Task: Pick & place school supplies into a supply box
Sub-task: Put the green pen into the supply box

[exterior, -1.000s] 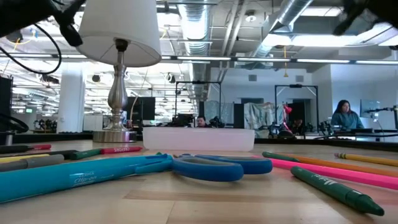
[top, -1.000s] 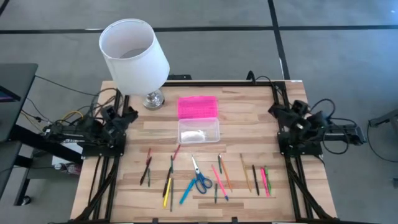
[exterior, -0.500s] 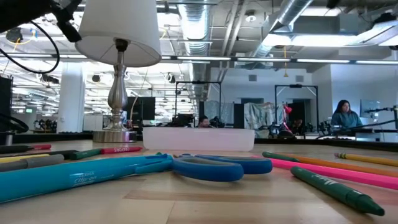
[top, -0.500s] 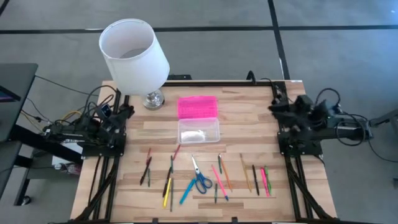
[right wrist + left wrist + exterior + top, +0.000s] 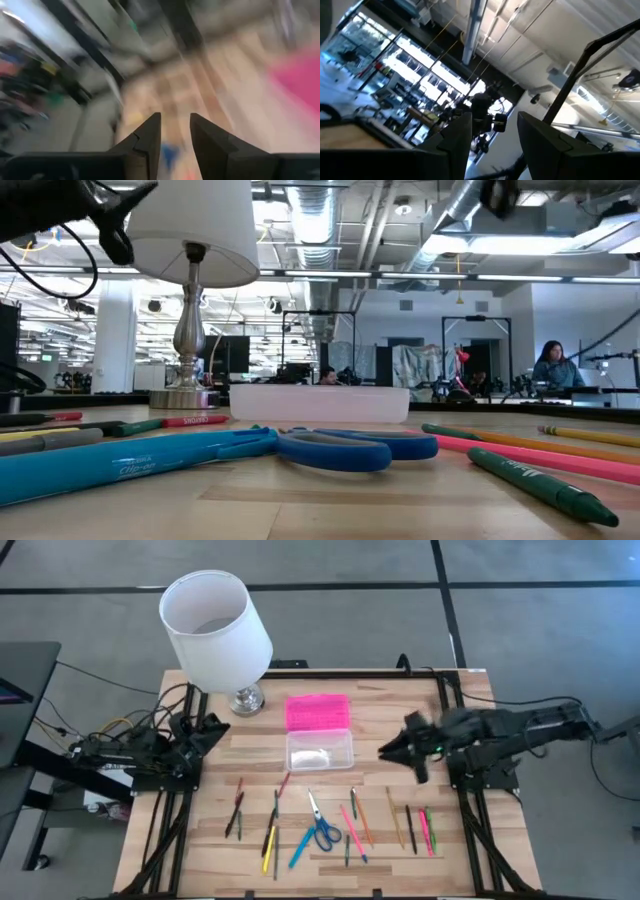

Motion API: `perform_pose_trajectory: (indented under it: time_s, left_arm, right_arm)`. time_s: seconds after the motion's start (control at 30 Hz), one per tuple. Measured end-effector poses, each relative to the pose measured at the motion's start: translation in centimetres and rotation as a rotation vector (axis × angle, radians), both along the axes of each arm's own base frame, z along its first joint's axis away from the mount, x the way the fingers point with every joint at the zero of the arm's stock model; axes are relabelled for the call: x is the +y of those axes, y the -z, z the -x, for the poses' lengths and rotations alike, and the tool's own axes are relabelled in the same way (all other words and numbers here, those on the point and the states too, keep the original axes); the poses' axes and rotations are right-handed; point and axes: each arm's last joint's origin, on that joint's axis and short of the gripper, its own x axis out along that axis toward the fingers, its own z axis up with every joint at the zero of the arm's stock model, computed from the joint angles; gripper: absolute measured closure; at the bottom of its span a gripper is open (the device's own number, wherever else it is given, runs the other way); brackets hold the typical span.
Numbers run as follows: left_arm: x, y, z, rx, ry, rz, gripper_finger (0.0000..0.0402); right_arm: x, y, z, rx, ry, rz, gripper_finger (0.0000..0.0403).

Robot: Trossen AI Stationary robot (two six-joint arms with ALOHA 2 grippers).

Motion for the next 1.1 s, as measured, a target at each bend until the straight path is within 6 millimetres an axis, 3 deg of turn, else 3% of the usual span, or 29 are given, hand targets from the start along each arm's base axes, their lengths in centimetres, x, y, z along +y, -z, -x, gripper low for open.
perform_pose_trajectory:
  time_s: [0.27, 0.6, 0.87, 1.1]
  left_arm:
    - [0.0, 1.2, -0.6, 0.131, 0.022, 0.037, 0.0248]
    - [0.0, 1.7, -0.7, 0.18, 0.006, 0.039, 0.0248]
    - [0.1, 2.2, -0.9, 0.238, -0.022, 0.045, 0.0248]
    - [0.2, 2.4, -0.8, 0.255, -0.086, 0.068, 0.0248]
  right_arm:
    - [2.7, 3.6, -1.0, 0.439, 0.297, -0.224, 0.0312]
    - [7.7, 7.2, 1.2, 0.815, 0.586, -0.408, 0.0312]
    - [12.3, 9.3, 3.4, 1.049, 0.683, -0.491, 0.0312]
    - [13.9, 11.0, 3.8, 1.098, 0.736, -0.434, 0.0312]
